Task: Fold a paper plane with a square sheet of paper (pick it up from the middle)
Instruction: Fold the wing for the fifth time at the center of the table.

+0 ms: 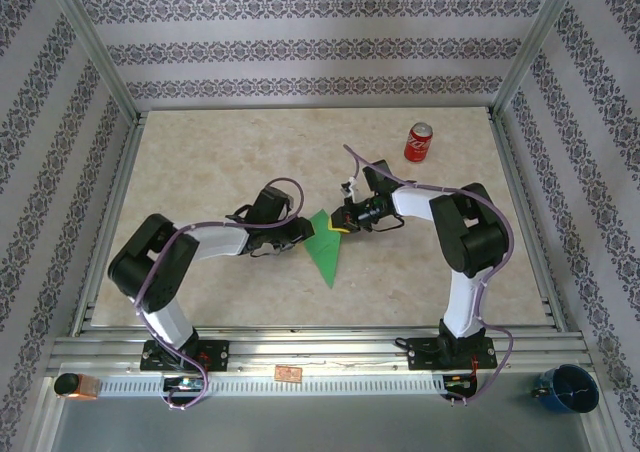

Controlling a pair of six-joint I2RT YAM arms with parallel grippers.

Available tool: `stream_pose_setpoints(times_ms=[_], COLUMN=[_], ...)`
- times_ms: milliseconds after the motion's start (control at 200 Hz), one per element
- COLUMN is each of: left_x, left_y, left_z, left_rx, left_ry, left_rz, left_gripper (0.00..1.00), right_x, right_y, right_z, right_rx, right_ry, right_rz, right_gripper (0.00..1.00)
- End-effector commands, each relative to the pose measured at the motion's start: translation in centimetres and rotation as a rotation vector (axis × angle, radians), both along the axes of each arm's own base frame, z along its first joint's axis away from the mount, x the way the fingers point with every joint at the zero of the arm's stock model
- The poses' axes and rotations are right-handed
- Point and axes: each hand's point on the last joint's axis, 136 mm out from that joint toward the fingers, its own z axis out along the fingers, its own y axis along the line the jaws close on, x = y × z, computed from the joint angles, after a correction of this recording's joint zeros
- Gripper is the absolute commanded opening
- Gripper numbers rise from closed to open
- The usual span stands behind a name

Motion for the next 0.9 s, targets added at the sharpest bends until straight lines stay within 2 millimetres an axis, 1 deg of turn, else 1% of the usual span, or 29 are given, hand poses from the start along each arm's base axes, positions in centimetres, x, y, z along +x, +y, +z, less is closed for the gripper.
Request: stream_pose_setpoints(times_ms=[0,80,160,190,260,300,450,535,694,809,899], left_x=[0.2,0.1,-0.2,-0.2,-0.2,-0.1,0.7,1.1,1.4,1.7,1.9], left_y=[0.4,0.8,1.2,1.3,1.0,0.6,-1.0,-1.9,-2.5,-3.1,-3.7], left_z=[2.4,3.1,3.4,3.4,3.8,3.9,4.1,3.7,1.4,0.0,-0.3], left_rx=[0.008,0.024,0.043,0.042,0.018,0.000,-0.083,-0.114,-0.087,-0.089,-0.120], left_ry=[-0.082,-0.110,-0.126,-0.129,-0.140,-0.141,-0.129,-0.111,-0.041,-0.009,-0.003], left_rz=[0.017,0.016,0.018,0.019,0.016,0.011,0.001,-0.004,-0.023,-0.033,-0.041], left_gripper=[0.32,0.33,0.34,0.33,0.32,0.31,0.20,0.17,0.15,0.14,0.13], right_x=[0.3,0.9,1.6,1.7,1.7,1.6,0.3,-0.4,-1.3,-1.4,-1.5], right_y=[-1.8,-2.4,-3.0,-3.5,-4.2,-4.3,-4.4,-4.2,-3.7,-3.3,-2.8], right_z=[0.9,1.5,2.5,2.4,2.3,2.3,1.2,0.9,0.5,0.3,0.3], right_rx=[-0.041,-0.038,-0.023,-0.030,-0.025,-0.009,0.006,0.000,0.010,0.043,0.064], right_ry=[0.028,0.017,-0.003,0.000,0.020,0.026,0.059,0.056,0.062,0.066,0.070], right_rz=[-0.118,-0.221,-0.329,-0.381,-0.488,-0.531,-0.654,-0.665,-0.646,-0.627,-0.611], right_gripper=[0.00,0.00,0.00,0.00,0.00,0.00,0.00,0.00,0.01,0.02,0.03])
